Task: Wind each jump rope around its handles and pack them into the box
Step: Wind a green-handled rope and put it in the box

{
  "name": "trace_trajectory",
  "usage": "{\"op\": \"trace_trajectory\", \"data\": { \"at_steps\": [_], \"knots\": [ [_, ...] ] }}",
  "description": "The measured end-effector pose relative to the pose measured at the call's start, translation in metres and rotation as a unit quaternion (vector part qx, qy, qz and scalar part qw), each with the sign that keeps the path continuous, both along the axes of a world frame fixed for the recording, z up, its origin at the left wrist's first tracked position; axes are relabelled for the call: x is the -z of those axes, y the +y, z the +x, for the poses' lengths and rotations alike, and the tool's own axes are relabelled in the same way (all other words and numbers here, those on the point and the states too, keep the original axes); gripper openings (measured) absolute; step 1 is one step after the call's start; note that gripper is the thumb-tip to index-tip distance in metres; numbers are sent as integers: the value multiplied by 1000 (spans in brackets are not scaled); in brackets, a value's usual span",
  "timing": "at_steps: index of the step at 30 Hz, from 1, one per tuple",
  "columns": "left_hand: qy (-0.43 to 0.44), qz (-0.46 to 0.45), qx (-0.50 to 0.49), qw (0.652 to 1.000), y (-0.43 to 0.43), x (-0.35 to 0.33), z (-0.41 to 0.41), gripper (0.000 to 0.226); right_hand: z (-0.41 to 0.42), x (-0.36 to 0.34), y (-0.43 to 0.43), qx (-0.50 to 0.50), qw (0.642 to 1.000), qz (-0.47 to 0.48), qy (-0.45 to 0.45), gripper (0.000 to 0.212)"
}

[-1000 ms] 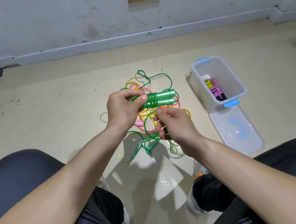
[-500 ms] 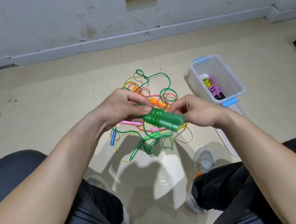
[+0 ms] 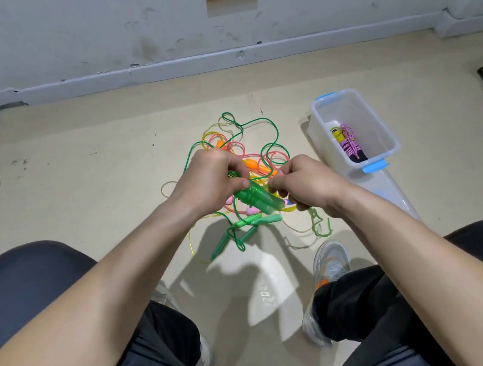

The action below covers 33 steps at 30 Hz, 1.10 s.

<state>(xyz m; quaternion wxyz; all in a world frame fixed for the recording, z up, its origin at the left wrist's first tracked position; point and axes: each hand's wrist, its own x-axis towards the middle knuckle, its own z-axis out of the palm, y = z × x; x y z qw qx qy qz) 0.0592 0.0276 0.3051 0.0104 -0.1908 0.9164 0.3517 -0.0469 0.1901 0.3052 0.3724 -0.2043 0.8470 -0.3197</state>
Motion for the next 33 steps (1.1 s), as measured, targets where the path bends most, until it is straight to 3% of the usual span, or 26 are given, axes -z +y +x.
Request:
{"op": "trace_trajectory", "data": {
  "at_steps": [3, 7, 10, 15, 19, 23, 24, 26, 27, 33],
  "knots": [
    [45, -9, -80, 996, 2, 3, 1, 12, 16, -3, -7, 101, 991, -82, -32, 20],
    [98, 129, -206, 965, 3, 0, -1, 19, 43, 3, -13, 183, 961, -184, -100, 15],
    [115, 260, -266, 921, 3, -1, 1, 13, 49, 9, -13, 167, 964, -197, -58, 23],
    [118, 368, -307, 870, 0, -7, -1, 9, 47, 11, -9, 118, 974, -192, 29, 32],
    [116, 431, -307, 841, -13, -15, -2, 4, 31, 15, -1, 76, 986, -149, -17, 55],
    [78, 452, -235, 857, -21, -21, -1, 6, 5, 14, 7, 35, 983, -165, -67, 58],
    [71, 450, -207, 866, -23, -23, 0, 9, -1, 13, 9, 21, 980, -180, -79, 52],
    [56, 426, -141, 892, -25, -27, 2, 21, -9, 7, 12, -12, 975, -193, -109, 20],
    [46, 404, -106, 907, -25, -28, 3, 24, -13, 5, 14, -27, 974, -187, -122, 8],
    [-7, 149, 49, 988, -18, -18, 4, 9, -18, 0, 17, -23, 996, -78, -41, 11]
  ]
}}
